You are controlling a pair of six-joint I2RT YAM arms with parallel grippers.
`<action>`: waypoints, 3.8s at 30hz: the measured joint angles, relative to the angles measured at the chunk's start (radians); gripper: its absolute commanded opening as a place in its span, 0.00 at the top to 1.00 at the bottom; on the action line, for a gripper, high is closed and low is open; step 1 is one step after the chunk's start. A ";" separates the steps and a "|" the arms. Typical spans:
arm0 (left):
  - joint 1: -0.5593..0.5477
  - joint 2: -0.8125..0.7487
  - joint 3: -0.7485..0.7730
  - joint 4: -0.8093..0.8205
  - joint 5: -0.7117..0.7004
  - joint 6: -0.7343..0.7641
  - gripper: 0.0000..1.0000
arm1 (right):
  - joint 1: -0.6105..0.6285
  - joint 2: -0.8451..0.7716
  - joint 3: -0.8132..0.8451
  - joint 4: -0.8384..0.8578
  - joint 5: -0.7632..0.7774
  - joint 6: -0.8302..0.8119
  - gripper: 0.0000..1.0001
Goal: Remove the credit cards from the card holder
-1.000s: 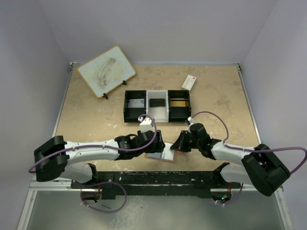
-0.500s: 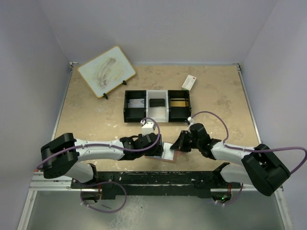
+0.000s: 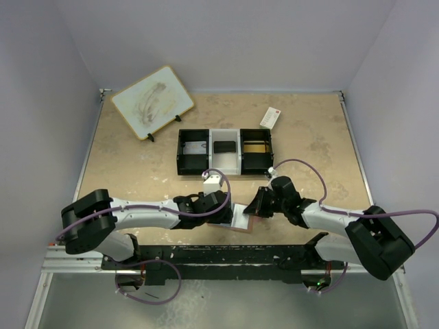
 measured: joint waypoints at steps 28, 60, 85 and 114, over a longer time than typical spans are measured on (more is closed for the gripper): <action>-0.014 0.037 0.068 -0.060 -0.013 0.036 0.45 | 0.000 0.004 0.002 0.000 0.000 -0.002 0.89; -0.028 0.129 0.119 0.092 0.164 0.081 0.81 | 0.000 -0.184 0.076 -0.232 0.121 0.015 0.85; 0.154 0.055 0.159 -0.037 0.079 0.221 0.43 | 0.037 -0.250 -0.049 -0.115 -0.063 0.075 0.62; 0.241 0.291 0.274 -0.005 0.322 0.500 0.43 | 0.171 -0.124 -0.037 -0.071 -0.005 0.151 0.64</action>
